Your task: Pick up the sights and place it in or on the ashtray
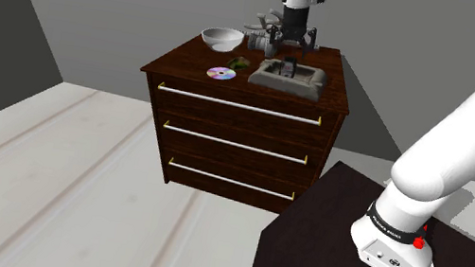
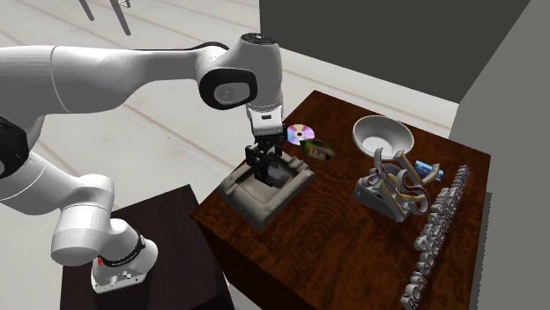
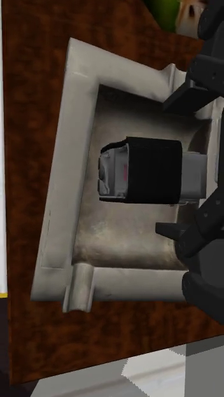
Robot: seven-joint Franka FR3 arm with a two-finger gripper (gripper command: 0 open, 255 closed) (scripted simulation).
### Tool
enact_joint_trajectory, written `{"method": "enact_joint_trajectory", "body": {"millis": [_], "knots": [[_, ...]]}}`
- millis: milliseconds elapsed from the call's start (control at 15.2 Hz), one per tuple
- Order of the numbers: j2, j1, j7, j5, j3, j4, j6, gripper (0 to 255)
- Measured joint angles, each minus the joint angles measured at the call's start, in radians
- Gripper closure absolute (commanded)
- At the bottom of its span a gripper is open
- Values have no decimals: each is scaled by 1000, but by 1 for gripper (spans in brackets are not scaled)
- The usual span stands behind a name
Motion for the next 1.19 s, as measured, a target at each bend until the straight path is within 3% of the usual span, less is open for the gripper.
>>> {"method": "enact_joint_trajectory", "body": {"millis": [858,924,1188], "knots": [[18,-1,29,-27,6,-77,72,0],[18,-1,29,-27,6,-77,72,255],[16,0,30,-26,7,-73,74,255]]}}
